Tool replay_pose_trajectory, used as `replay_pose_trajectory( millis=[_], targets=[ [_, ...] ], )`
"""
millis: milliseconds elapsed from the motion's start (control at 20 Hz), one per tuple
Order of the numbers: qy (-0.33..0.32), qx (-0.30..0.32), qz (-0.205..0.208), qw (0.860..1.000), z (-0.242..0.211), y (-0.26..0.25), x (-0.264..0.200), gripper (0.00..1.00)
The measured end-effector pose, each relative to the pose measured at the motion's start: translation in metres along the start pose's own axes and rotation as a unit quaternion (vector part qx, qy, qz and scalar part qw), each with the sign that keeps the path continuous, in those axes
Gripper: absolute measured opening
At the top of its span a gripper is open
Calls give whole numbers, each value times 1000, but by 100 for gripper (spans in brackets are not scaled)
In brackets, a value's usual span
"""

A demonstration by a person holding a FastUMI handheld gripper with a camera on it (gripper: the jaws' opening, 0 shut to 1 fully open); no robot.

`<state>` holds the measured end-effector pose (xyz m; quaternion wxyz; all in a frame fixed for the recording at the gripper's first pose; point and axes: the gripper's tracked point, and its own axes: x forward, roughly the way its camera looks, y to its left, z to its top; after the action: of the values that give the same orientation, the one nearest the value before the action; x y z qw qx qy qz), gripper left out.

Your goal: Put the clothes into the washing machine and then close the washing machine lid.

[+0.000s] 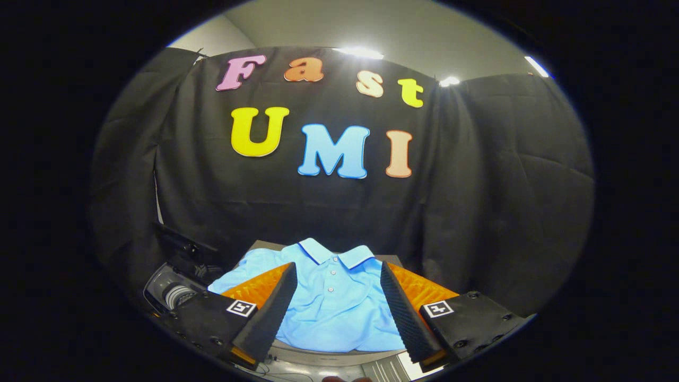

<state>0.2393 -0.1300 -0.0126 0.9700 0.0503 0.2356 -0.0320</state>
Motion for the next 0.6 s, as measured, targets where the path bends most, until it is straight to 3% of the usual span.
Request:
replay_pose_trajectory(
  millis=[600],
  targets=[
    [76, 4, 22, 997, -44, 19, 79, 98]
  ],
)
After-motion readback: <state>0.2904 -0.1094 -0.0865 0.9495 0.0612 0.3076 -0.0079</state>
